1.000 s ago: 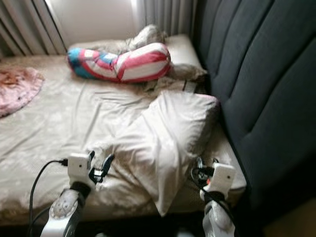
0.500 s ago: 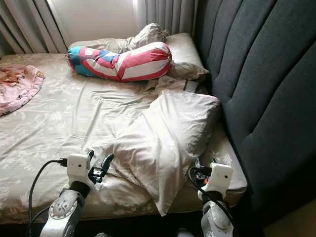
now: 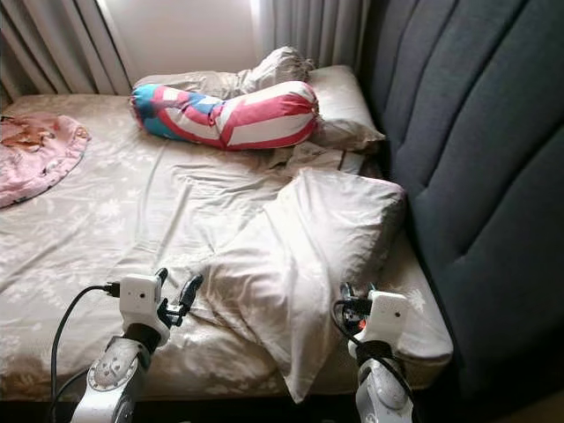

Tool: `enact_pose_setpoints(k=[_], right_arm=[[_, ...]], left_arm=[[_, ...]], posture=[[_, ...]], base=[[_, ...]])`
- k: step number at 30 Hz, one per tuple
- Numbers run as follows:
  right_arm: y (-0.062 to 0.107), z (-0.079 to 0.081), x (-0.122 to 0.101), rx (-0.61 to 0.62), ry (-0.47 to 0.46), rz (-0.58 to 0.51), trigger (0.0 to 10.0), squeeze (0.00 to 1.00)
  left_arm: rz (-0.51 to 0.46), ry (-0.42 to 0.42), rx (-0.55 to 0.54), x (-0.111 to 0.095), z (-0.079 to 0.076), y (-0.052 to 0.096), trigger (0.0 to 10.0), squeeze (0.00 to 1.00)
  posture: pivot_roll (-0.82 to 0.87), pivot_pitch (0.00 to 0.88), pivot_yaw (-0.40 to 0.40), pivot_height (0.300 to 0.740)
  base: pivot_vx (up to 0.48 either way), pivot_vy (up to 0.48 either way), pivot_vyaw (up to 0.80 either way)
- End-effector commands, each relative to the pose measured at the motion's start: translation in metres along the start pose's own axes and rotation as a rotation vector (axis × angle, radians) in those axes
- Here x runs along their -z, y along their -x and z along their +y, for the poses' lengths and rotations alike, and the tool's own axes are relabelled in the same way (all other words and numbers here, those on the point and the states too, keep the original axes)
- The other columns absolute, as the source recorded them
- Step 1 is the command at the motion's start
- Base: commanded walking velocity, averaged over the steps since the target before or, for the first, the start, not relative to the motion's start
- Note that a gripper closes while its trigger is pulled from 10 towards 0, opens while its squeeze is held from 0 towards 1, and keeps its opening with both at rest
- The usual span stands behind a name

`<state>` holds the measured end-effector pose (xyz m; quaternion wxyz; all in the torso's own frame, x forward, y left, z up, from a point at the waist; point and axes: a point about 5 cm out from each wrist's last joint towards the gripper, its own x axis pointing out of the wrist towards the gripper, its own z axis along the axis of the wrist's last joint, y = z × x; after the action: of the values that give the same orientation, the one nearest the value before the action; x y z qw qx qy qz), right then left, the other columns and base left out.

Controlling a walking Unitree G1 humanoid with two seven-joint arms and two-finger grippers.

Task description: Clean up the room

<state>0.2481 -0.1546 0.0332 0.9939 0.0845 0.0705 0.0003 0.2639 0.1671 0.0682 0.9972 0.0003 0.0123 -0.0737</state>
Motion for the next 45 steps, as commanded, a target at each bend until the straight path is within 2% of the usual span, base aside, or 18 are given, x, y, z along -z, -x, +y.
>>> enact_pose_setpoints(k=[1,10,26,38,44,45], right_arm=[[0.001,0.000,0.004,-0.004,0.003,0.025,10.0,0.00],[-0.008,-0.008,0.000,0.028,0.013,0.005,10.0,0.00],[-0.011,-0.001,0.001,0.010,0.030,0.003,10.0,0.00],[-0.016,-0.012,0.000,0.043,0.035,0.011,10.0,0.00],[-0.025,-0.018,0.008,0.075,0.004,0.081,10.0,0.02],[-0.029,-0.020,0.012,0.091,-0.008,0.129,10.0,1.00]], left_arm=[[0.000,-0.002,-0.003,-0.001,0.002,-0.001,10.0,0.00],[-0.008,-0.011,0.000,-0.002,0.003,-0.001,10.0,0.00],[0.003,-0.026,0.010,-0.001,0.001,-0.003,10.0,0.00],[-0.004,-0.020,0.003,-0.003,0.002,-0.004,10.0,0.00],[-0.005,-0.025,0.003,-0.005,0.004,-0.003,10.0,0.00],[-0.006,-0.027,0.003,-0.005,0.005,-0.003,10.0,0.00]], posture=[[-0.11,0.006,-0.013,0.660],[-0.10,0.000,-0.010,0.660],[-0.10,0.000,-0.008,0.660],[-0.09,0.000,-0.006,0.660],[-0.08,0.015,0.001,0.660],[-0.07,0.022,0.004,0.660]], base=[[0.000,0.000,0.00],[0.035,0.000,0.00],[0.310,0.000,0.00],[0.000,0.000,0.00],[0.000,0.000,0.00],[0.000,0.000,0.00]])
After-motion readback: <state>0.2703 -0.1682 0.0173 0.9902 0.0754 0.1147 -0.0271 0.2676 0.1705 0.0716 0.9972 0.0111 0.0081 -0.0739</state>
